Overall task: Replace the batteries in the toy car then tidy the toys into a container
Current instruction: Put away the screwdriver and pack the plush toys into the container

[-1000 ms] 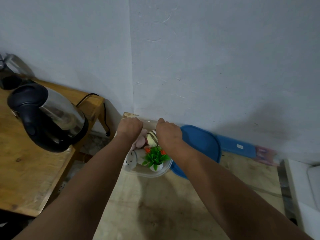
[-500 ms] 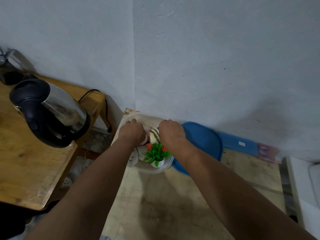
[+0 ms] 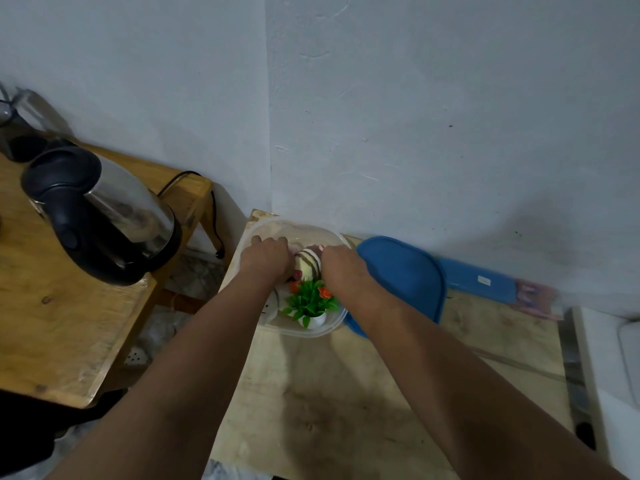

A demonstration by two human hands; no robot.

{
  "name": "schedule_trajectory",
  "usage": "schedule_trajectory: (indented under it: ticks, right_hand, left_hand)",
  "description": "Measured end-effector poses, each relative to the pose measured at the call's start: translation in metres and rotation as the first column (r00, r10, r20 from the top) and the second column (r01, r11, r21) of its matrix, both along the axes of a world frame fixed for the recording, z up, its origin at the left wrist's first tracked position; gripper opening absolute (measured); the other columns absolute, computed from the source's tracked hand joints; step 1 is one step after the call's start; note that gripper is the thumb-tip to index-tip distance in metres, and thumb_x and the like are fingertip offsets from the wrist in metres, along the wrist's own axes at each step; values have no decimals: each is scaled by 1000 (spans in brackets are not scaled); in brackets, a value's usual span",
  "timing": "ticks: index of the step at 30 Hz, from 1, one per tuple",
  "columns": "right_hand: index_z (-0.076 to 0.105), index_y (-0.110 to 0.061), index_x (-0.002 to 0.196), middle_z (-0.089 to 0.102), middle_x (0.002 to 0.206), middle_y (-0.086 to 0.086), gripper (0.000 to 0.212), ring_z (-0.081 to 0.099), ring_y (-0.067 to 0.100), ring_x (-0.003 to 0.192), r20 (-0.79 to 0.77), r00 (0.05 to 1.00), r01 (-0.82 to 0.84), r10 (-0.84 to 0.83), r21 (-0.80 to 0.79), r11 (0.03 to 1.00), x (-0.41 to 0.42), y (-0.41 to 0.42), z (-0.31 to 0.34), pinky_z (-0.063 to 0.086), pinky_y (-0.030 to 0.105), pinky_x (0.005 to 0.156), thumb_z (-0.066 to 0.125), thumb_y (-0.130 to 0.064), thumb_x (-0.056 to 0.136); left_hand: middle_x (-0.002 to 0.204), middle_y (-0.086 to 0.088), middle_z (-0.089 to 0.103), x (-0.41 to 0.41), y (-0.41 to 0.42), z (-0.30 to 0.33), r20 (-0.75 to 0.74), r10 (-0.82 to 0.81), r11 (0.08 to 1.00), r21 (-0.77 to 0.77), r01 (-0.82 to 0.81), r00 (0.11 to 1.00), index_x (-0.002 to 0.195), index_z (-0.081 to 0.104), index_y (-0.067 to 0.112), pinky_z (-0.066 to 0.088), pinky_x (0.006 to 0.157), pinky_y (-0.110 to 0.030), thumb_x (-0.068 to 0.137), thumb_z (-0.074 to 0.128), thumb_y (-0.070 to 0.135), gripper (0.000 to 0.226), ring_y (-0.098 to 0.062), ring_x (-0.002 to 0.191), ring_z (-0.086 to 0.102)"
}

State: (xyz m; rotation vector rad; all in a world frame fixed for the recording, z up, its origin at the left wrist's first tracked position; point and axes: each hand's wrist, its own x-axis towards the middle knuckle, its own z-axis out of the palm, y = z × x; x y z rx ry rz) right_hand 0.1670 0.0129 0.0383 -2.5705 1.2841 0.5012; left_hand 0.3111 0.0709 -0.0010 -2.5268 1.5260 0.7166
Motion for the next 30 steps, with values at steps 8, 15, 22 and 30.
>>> schedule_trajectory:
  ticks: [8, 15, 22, 30]
  right_hand:
    - [66, -10, 115, 68, 112, 12, 26, 66, 30, 102, 22, 999, -31, 31, 14, 999, -9, 3, 4, 55, 38, 78, 57, -4, 91]
    - [54, -18, 116, 66, 95, 5, 24, 59, 24, 76, 347, 861, 369, -371, 75, 926, -67, -15, 30, 47, 33, 60, 50, -22, 93]
    - [39, -3, 137, 58, 130, 18, 65, 59, 38, 117, 244, 575, 759, -781, 196, 621, -170, -36, 15, 52, 43, 91, 66, -28, 83]
    - [52, 0, 129, 66, 118, 16, 60, 66, 34, 97, 107, 545, 787, -832, 278, 551, -189, -36, -4, 46, 33, 69, 72, -34, 84]
  left_hand:
    - [131, -14, 57, -6, 12, 15, 90, -6, 990, -138, 19, 996, 134, 56, 11, 50, 87, -45, 107, 42, 44, 45, -36, 118, 59]
    - [131, -12, 62, 2, 43, 35, 108, 35, 942, -336, 3, 994, 129, 64, 13, 56, 81, -48, 99, 55, 37, 39, -37, 119, 55]
    - [145, -16, 50, -1, 88, 27, 30, 274, 914, -318, -250, 961, 147, 49, 16, 54, 91, -54, 99, 57, 31, 50, -41, 130, 49]
    - [129, -16, 60, -3, 99, 12, -196, 525, 768, -310, -560, 828, 138, 60, 23, 53, 91, -52, 100, 48, 17, 41, -41, 114, 61]
